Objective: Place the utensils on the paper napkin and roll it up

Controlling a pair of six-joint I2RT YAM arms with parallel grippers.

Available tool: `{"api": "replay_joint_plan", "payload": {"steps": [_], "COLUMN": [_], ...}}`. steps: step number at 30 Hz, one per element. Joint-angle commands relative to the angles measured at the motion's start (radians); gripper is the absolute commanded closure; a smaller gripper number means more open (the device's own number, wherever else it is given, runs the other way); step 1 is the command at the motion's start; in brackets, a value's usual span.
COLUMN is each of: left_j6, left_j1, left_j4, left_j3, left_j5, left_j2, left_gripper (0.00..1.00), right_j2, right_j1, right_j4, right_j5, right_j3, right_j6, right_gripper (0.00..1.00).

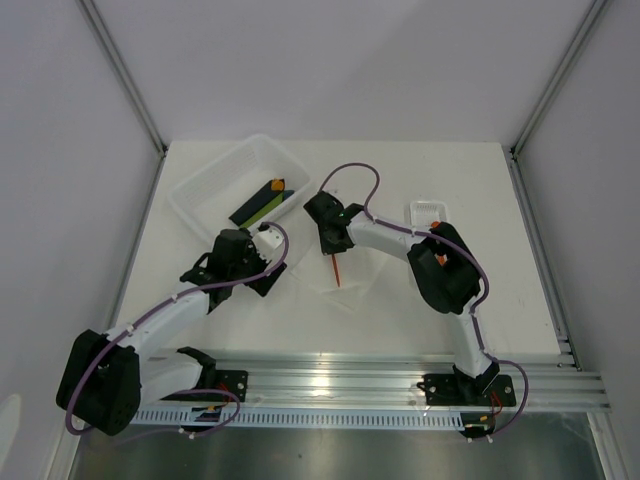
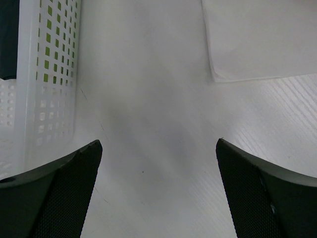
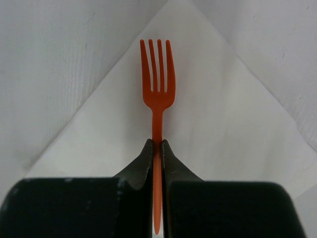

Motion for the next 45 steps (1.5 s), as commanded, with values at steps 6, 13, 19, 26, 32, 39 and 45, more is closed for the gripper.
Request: {"api": "replay_joint_plan", "payload": {"steps": [6, 13, 19, 26, 32, 39, 45], "left_j6": [-0.011, -0.011, -0.011, -0.008, -0.009, -0.011, -0.011], "left_j1": [-0.001, -0.003, -0.001, -0.001, -0.001, -0.003, -0.001], "left_j4": [0.017, 0.017, 0.018, 0.017, 0.014, 0.009, 0.004], "left_j3": [0.029, 0.029, 0.027, 0.029, 0.032, 0.032, 0.032], "left_j5": [-0.001, 0.000, 0.002, -0.001, -0.001, -0.001, -0.006], "left_j2": [0.008, 0.010, 0.011, 0.011, 0.011, 0.014, 0.002], "left_gripper": [0.01, 0.01, 0.01, 0.01, 0.01, 0.01, 0.00], "right_j2": [0.003, 0.022, 0.023, 0.002, -0.055, -0.257, -0.519], "right_j1": [-0.008, -0.014, -0.024, -0.024, -0.024, -0.018, -0.106], "right_j4": [-0.012, -0.012, -0.003, 0.000, -0.001, 0.022, 0.017], "right_j5": [0.001, -0.006, -0.019, -0.022, -0.026, -0.060, 0.052], "right_j3": [0.031, 0.020, -0.006, -0.015, -0.006, -0.003, -0.121], "right_j6": [0.030, 0.058, 0.072, 0.073, 0.069, 0.032, -0.075], "right_gripper": [1.00, 1.00, 1.00, 0.77, 0.68, 0.52, 0.53]}}
